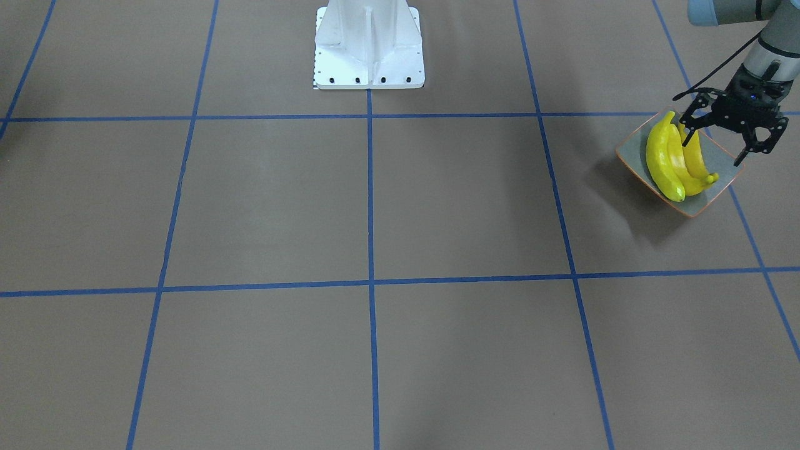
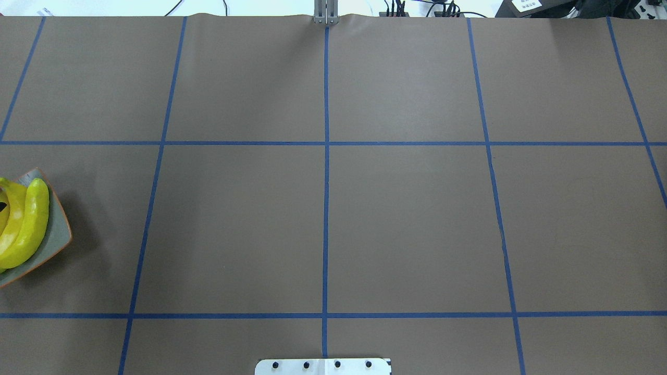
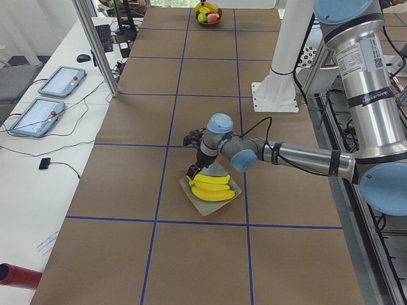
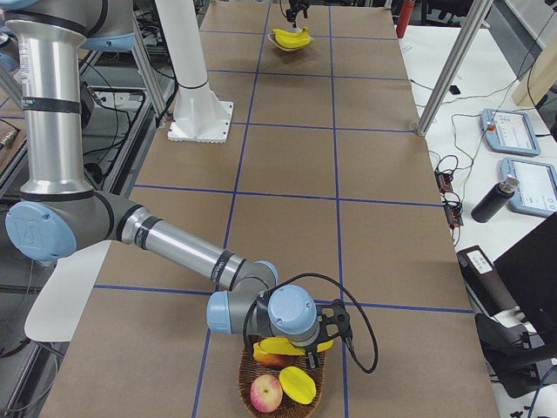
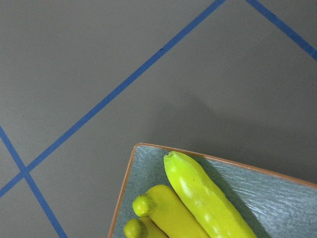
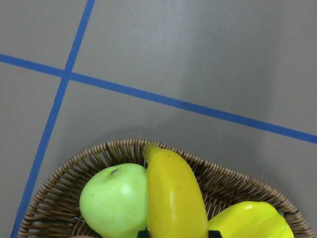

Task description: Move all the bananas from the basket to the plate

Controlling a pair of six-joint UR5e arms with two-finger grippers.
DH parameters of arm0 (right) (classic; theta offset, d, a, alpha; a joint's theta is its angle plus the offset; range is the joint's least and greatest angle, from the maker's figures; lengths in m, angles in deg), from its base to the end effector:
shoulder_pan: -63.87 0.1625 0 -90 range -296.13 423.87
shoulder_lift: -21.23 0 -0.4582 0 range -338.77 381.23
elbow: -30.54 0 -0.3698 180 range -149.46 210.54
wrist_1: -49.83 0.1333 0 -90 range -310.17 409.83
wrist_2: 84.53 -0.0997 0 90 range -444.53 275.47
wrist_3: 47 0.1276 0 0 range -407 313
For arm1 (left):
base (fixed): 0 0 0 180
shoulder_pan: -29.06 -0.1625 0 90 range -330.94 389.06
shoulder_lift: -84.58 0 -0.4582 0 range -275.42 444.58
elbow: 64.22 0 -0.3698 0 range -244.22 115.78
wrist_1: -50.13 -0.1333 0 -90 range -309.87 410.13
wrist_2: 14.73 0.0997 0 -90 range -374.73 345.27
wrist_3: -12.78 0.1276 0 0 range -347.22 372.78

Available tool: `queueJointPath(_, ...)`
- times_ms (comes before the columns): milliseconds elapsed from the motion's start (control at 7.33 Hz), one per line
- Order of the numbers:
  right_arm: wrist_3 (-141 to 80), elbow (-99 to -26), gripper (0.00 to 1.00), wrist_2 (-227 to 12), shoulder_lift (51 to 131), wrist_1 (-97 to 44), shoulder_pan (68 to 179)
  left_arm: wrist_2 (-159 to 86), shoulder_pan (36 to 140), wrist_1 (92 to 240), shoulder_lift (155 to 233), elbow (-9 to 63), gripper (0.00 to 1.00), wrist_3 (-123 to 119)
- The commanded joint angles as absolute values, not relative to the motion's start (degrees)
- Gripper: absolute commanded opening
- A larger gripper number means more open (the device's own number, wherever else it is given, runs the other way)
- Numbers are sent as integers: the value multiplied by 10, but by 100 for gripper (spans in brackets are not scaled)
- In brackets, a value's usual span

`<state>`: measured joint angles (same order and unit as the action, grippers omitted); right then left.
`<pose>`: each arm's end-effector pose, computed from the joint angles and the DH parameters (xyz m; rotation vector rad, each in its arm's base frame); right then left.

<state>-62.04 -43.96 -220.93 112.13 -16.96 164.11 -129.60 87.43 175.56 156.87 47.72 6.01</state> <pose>0.1215 -0.4424 0.8006 0.2867 -0.7652 -0.1272 0.1315 -0.3654 0.5972 0.5129 0.6254 0.5605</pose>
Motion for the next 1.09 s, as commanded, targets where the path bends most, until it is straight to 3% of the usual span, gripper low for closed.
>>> queueJointPath(0,-606,-548,0,-2215,1107,-295,1655,-1297,874,1753,1575,477,100,59)
queueJointPath(546,-332,-680,0,-2241,1095,-290,1565,-1297,873,1755,1649,483,100,-100)
queueJointPath(955,-82,-702,0,-2236,1088,-130,1451,-1371,869,1761,1754,485,100,-266)
